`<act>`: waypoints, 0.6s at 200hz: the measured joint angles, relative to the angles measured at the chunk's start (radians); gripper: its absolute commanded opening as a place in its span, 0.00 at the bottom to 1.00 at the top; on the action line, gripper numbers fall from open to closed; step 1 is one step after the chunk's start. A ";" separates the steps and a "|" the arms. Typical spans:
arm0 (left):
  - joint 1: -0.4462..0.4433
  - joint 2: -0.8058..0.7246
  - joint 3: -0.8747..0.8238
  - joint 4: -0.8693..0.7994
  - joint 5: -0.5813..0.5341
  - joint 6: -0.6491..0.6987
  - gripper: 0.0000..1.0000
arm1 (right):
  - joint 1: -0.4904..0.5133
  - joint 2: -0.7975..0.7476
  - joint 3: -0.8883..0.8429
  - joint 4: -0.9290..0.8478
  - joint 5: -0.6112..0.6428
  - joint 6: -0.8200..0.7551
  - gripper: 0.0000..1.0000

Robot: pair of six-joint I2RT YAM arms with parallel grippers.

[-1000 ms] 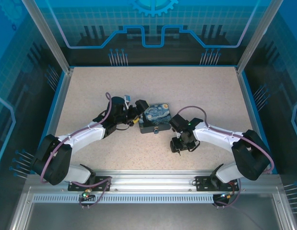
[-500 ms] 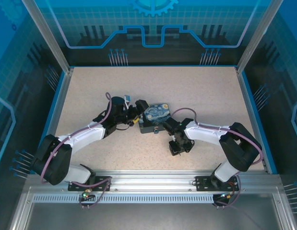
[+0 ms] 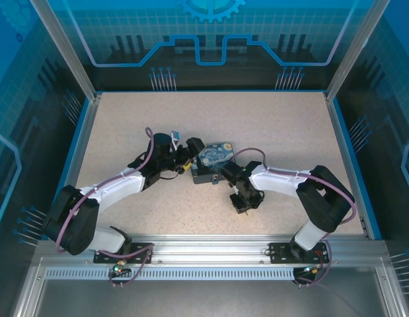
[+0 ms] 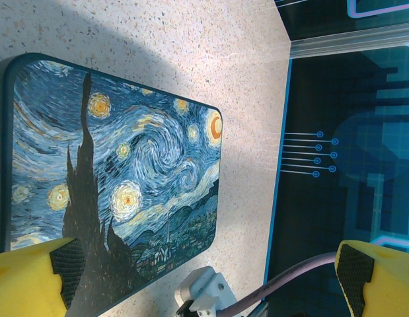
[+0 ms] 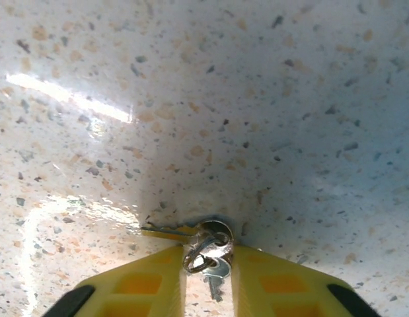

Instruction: Unlock the padlock with the key

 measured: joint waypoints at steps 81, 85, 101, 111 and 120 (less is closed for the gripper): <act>0.000 0.000 0.000 0.000 0.000 0.000 0.99 | -0.016 -0.082 -0.072 0.075 -0.032 -0.003 0.00; 0.000 0.000 0.000 -0.001 0.000 0.000 0.99 | -0.021 -0.092 -0.081 0.085 -0.038 -0.003 0.00; 0.000 -0.002 0.000 -0.003 0.000 0.000 0.99 | -0.038 -0.124 -0.111 0.113 -0.063 -0.010 0.00; 0.000 -0.006 0.000 -0.006 0.000 0.000 0.99 | -0.049 -0.145 -0.125 0.128 -0.079 -0.015 0.00; 0.000 -0.010 0.000 -0.008 0.000 0.000 0.99 | -0.058 -0.166 -0.135 0.140 -0.098 -0.019 0.00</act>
